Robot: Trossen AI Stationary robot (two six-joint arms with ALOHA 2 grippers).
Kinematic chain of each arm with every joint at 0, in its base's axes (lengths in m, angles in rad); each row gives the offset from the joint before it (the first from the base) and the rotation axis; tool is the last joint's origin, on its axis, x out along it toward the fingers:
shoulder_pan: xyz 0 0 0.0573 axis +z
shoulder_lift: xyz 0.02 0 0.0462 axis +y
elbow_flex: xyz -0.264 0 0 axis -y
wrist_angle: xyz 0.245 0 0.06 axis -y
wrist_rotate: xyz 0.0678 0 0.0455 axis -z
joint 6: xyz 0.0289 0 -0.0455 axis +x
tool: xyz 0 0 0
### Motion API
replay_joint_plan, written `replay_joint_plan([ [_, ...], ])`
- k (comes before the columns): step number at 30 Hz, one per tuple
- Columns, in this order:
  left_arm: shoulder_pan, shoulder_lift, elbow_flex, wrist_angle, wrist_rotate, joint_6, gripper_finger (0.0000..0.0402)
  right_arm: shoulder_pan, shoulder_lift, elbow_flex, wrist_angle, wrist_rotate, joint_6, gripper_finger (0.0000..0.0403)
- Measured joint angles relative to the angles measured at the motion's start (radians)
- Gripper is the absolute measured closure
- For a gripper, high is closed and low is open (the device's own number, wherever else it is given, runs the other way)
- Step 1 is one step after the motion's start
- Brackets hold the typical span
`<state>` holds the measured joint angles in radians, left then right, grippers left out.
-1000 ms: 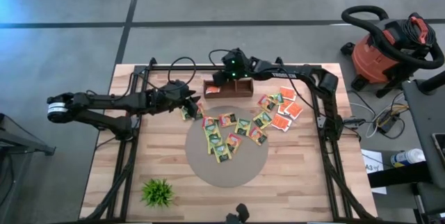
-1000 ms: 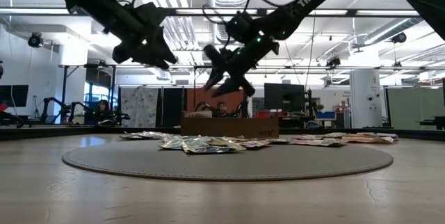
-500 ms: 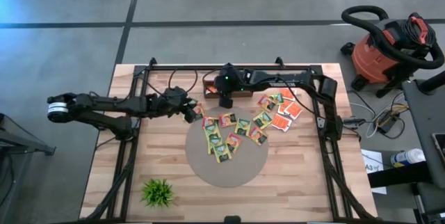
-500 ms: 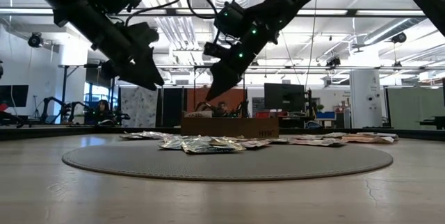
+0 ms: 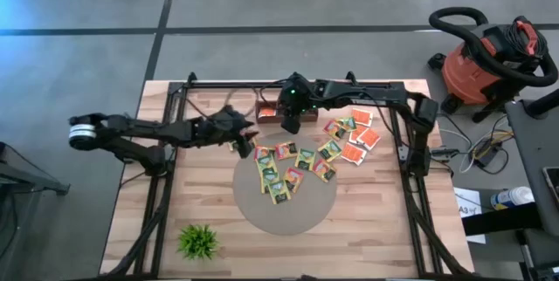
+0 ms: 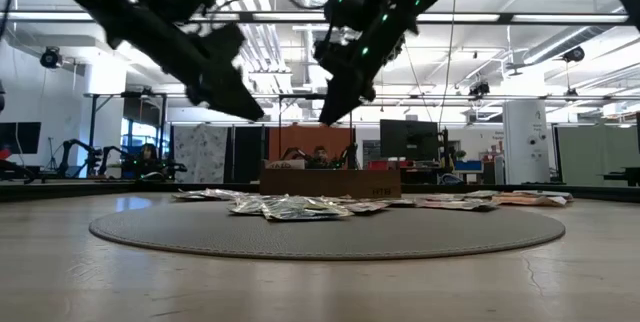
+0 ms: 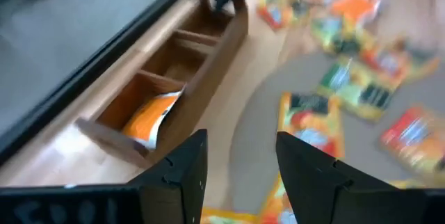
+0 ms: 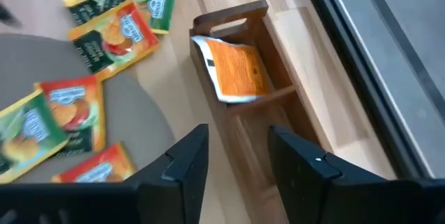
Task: Pick & Place Tea
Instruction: Put the white tea bag into the left section of the wooden organizer
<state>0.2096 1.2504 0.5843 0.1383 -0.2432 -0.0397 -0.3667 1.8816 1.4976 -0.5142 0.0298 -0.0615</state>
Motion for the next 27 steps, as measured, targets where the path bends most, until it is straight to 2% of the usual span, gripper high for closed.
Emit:
replay_joint_plan([
  [3,0.029,0.105,0.055,-0.009,-0.001,0.123,0.0236,0.0,-0.052,-0.014,-0.071,0.04,0.021,0.0252],
  [8,0.098,0.215,0.166,-0.042,-0.01,0.149,0.0236,-0.001,-0.137,-0.086,-0.126,0.084,0.071,0.0243],
  [16,0.14,0.301,0.297,-0.182,0.07,0.311,0.0236,0.0,-0.256,-0.234,-0.075,0.131,0.131,0.0244],
  [21,0.15,0.338,0.335,-0.238,0.06,0.401,0.0236,0.0,-0.291,-0.295,-0.025,0.134,0.141,0.0244],
  [27,0.194,0.35,0.349,-0.24,0.053,0.411,0.0236,0.0,-0.291,-0.324,-0.008,0.133,0.141,0.0244],
])
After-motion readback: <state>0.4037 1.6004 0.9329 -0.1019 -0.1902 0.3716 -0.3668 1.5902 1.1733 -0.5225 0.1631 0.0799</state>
